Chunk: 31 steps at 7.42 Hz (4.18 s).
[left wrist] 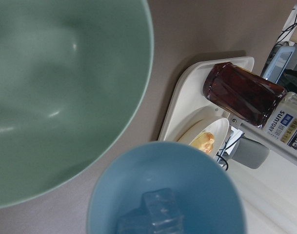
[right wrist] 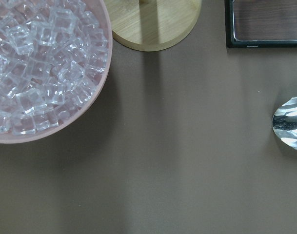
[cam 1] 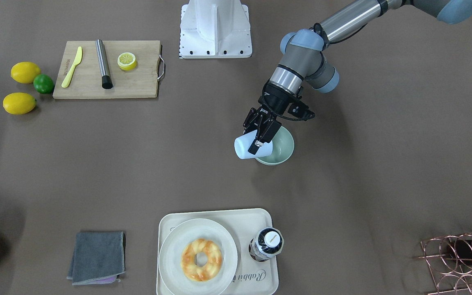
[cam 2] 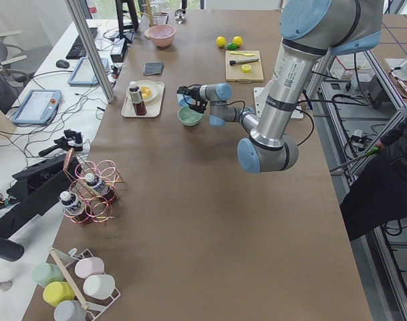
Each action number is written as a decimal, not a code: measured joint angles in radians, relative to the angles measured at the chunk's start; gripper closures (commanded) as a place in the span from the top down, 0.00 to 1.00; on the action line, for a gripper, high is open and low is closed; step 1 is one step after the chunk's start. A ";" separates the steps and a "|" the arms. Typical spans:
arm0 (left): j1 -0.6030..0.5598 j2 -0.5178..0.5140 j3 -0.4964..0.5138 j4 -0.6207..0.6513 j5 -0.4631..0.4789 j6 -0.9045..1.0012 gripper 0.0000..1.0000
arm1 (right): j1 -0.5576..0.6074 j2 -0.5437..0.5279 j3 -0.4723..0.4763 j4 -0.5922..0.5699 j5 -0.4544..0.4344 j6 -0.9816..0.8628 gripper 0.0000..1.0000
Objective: Pour ice into bowl
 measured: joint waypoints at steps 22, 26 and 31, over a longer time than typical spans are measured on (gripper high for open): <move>-0.312 0.463 -0.303 0.364 -0.126 0.560 0.47 | -0.014 -0.005 0.012 0.000 -0.001 -0.001 0.99; -0.329 0.630 -0.217 0.384 -0.131 0.839 0.44 | -0.017 -0.003 0.022 0.000 -0.002 0.019 0.99; -0.327 0.804 -0.205 0.455 -0.091 1.152 0.43 | -0.028 0.002 0.030 -0.013 -0.004 0.035 0.99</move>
